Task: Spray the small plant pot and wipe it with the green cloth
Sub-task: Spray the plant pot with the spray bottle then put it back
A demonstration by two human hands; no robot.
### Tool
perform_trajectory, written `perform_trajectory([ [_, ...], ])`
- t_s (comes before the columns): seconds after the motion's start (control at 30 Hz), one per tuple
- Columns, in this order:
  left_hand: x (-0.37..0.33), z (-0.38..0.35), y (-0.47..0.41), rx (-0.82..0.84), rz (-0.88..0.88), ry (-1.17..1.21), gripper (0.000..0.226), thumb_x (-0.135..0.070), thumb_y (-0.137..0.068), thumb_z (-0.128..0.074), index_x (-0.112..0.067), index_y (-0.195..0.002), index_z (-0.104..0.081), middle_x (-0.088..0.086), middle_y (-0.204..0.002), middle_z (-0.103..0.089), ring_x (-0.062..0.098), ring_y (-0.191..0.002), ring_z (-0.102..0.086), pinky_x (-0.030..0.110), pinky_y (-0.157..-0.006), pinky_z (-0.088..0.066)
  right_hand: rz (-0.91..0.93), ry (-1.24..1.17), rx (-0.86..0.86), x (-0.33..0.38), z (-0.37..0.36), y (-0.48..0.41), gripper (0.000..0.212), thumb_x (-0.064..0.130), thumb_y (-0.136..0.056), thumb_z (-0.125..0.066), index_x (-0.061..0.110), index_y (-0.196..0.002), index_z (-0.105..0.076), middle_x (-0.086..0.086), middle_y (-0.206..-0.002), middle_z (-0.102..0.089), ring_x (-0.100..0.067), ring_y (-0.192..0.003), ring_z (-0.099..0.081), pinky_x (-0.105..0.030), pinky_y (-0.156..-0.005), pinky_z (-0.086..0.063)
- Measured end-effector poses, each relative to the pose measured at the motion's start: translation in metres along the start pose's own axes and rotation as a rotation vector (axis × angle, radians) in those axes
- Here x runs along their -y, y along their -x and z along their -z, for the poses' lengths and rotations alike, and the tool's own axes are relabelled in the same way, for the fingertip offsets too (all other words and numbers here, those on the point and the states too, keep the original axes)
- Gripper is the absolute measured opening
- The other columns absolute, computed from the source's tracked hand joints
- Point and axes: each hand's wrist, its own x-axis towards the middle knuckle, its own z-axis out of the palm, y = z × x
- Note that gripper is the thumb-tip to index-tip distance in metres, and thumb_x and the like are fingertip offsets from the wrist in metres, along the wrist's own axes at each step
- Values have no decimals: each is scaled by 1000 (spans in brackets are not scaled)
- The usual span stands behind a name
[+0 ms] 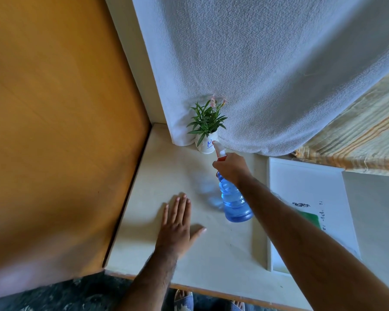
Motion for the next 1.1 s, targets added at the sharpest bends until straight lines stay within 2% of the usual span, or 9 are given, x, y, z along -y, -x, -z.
perform_trajectory([
  [0.1, 0, 2, 0, 16, 1, -5, 97, -74, -92, -33, 0, -155, -29, 19, -165, -25, 35, -152, -24, 57, -118, -16, 10, -14, 15, -3, 1, 3, 13, 23, -76, -58, 16, -67, -64, 5, -52, -70, 0, -47, -62, -20, -53, -41],
  [0.27, -1, 2, -1, 34, 7, 16, 98, -75, -92, -31, 0, -155, -28, 19, -165, -25, 35, -151, -25, 57, -119, -16, 35, -64, -35, -11, 0, 8, 10, 25, -75, -59, 16, -74, -65, 2, -58, -72, -14, -68, -70, -24, -60, -48],
  [0.43, 0, 4, -1, 39, -7, -5, 99, -77, -95, -16, 0, -155, -28, 20, -164, -26, 36, -150, -27, 55, -119, -13, 147, -335, -286, -22, 27, 22, 19, 21, -76, -65, 23, -94, -71, -1, -69, -74, -18, -74, -72, -31, -75, -57],
  [0.63, 0, 4, -1, 45, -13, -2, 100, -78, -95, -16, 1, -155, -27, 20, -164, -26, 35, -150, -26, 56, -119, -14, 352, -547, -591, -34, 89, 38, 26, 13, -86, -68, 22, -110, -70, 0, -78, -74, -13, -71, -71, -16, -67, -51],
  [0.73, 2, 3, -1, 62, -8, -12, 100, -78, -95, -18, 1, -156, -25, 20, -164, -25, 32, -151, -21, 53, -120, -9, 382, -527, -687, -54, 116, 30, 24, 22, -86, -71, 27, -109, -67, -5, -77, -72, -20, -73, -69, -24, -71, -54],
  [0.83, 2, 2, -2, 74, -7, -28, 100, -78, -95, -17, 0, -156, -23, 19, -165, -24, 32, -151, -20, 53, -120, -9, 378, -533, -723, -78, 135, 23, 25, 32, -87, -72, 27, -111, -66, 5, -75, -66, -13, -70, -65, -35, -73, -54],
  [0.9, 1, 2, -3, 72, -10, -30, 100, -78, -95, -16, 1, -156, -24, 20, -164, -25, 32, -151, -20, 54, -119, -13, 376, -553, -736, -92, 142, 19, 26, 32, -88, -74, 18, -108, -67, 15, -76, -62, -10, -67, -58, -33, -68, -50],
  [1.0, 2, 1, -3, 64, -17, -37, 101, -78, -95, -16, 2, -155, -25, 20, -164, -25, 32, -151, -18, 55, -119, -12, 362, -552, -754, -110, 146, 14, 33, 34, -87, -78, 4, -91, -64, 28, -94, -65, -5, -76, -60, -32, -74, -49],
  [1.1, 2, 0, -2, 55, -20, -48, 100, -78, -95, -16, 2, -156, -23, 20, -164, -23, 31, -152, -13, 52, -120, -8, 343, -546, -754, -121, 145, 11, 23, 37, -86, -79, 21, -87, -62, 16, -98, -67, -6, -73, -58, -30, -74, -49],
])
